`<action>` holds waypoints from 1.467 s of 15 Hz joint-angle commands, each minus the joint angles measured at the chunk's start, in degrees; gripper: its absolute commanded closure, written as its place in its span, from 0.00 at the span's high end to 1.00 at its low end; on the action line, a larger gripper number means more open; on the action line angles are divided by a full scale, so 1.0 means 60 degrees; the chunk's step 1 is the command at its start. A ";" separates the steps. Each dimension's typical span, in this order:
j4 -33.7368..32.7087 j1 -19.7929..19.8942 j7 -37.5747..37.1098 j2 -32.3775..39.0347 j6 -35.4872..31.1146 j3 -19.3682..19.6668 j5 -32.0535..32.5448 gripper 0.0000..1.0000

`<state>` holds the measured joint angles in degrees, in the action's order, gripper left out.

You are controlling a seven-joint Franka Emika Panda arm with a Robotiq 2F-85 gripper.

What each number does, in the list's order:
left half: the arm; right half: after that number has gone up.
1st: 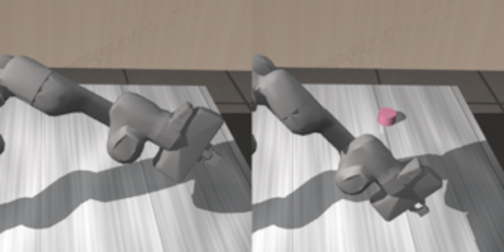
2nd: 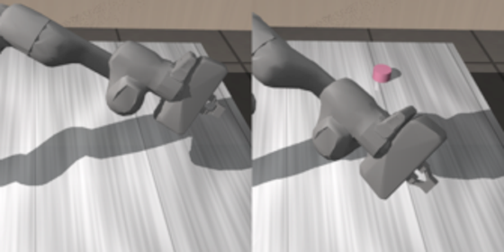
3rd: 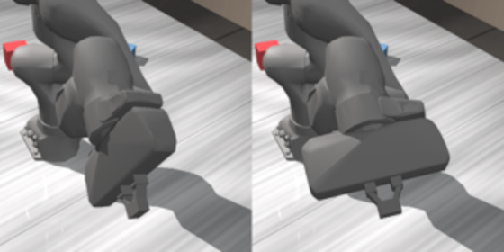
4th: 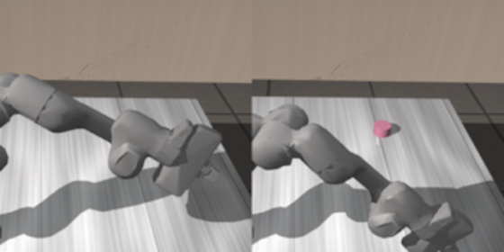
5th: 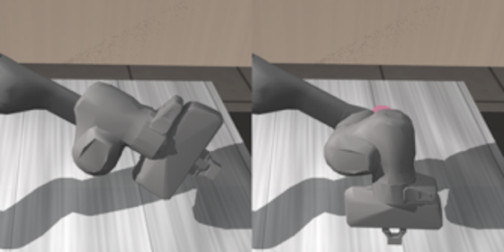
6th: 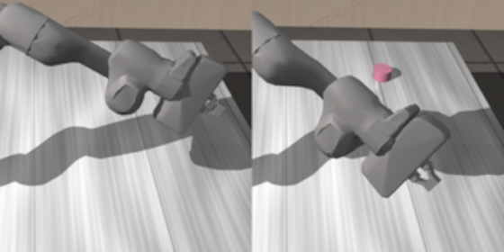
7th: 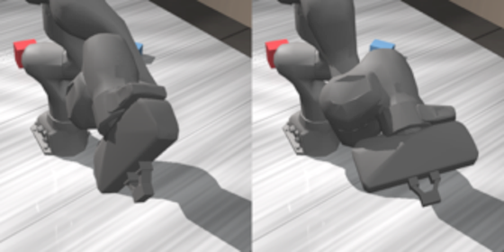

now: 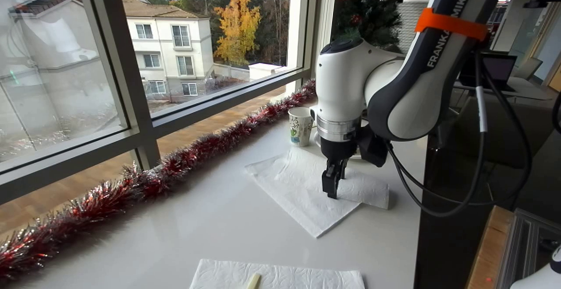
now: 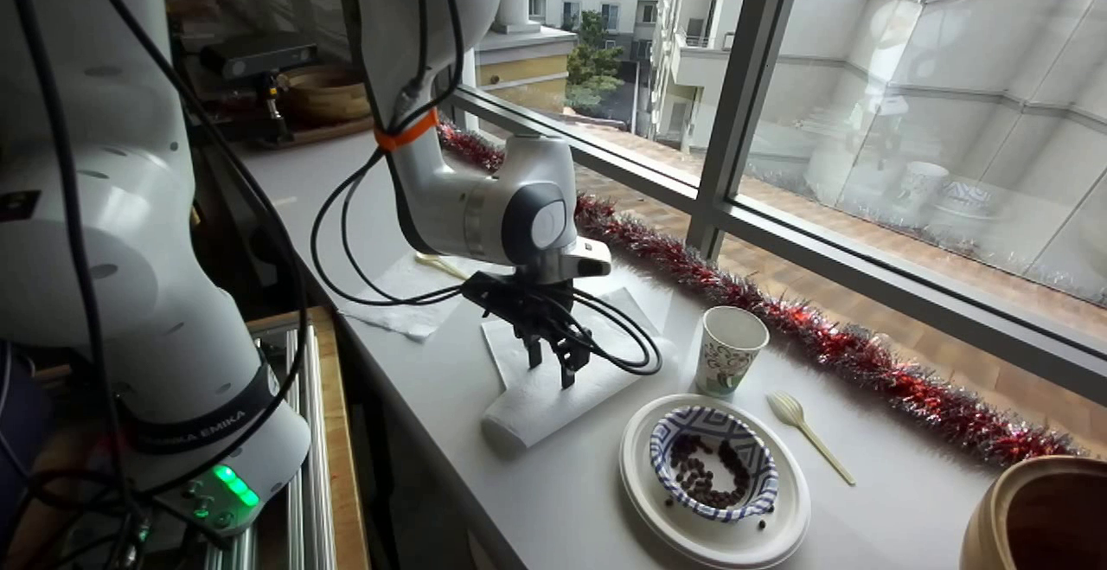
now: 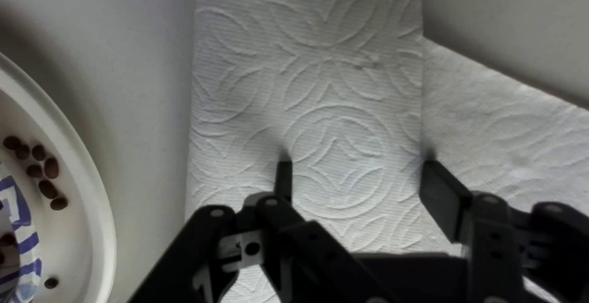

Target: Unfold the napkin on the right

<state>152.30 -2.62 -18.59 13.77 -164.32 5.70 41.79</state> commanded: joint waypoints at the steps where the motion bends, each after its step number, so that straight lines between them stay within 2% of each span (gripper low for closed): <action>1: -0.0128 -0.0126 -0.0340 0.0190 -0.0180 0.0194 0.0339 0.61; 2: -0.0128 -0.0106 -0.0295 0.0161 -0.0184 0.0169 0.0279 0.52; 3: -0.0118 -0.0074 -0.0227 0.0114 -0.0177 0.0118 0.0170 0.56; 7: -0.0122 -0.0022 -0.0094 0.0015 -0.0187 -0.0002 -0.0047 0.44; 12: -0.0141 0.0022 -0.0013 0.0022 -0.0130 -0.0086 -0.0191 0.09; 15: -0.0128 0.0089 0.0107 0.0064 -0.0081 -0.0173 -0.0361 0.04; 16: -0.0125 0.0107 0.0125 0.0080 -0.0082 -0.0194 -0.0408 0.10; 17: -0.0115 0.0138 0.0161 0.0095 -0.0092 -0.0228 -0.0475 0.19; 18: -0.0107 0.0172 0.0194 0.0111 -0.0095 -0.0267 -0.0554 0.34; 19: -0.0106 0.0190 0.0212 0.0120 -0.0097 -0.0287 -0.0614 0.35; 22: -0.0106 0.0227 0.0265 0.0125 -0.0104 -0.0314 -0.0791 0.55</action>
<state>151.64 -2.19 -18.37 13.95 -164.62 4.85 39.28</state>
